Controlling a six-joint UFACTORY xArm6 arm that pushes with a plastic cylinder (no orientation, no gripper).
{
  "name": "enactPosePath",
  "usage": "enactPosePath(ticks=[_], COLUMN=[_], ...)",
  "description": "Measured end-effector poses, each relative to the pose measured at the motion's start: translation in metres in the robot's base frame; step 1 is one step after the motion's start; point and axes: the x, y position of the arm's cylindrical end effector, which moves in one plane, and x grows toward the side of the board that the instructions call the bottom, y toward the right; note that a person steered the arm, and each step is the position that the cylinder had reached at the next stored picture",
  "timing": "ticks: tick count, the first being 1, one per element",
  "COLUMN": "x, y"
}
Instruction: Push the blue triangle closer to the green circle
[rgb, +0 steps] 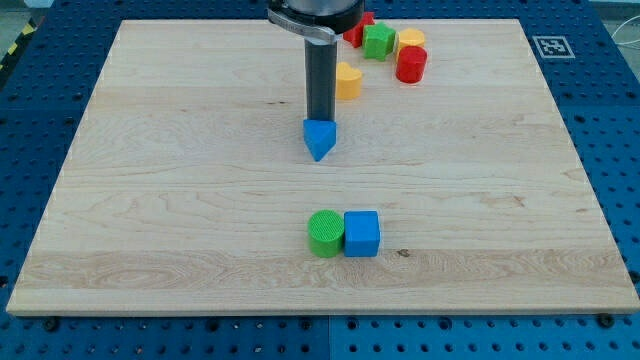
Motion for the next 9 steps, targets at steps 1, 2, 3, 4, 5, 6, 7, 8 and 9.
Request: enactPosePath(ticks=[1,2,3,4,5,6,7,8,9], x=[0.000,0.004,0.023,0.034,0.045,0.055,0.068,0.079,0.097], y=[0.000,-0.004,-0.004,-0.005,-0.008,-0.012,-0.021,-0.021,-0.021])
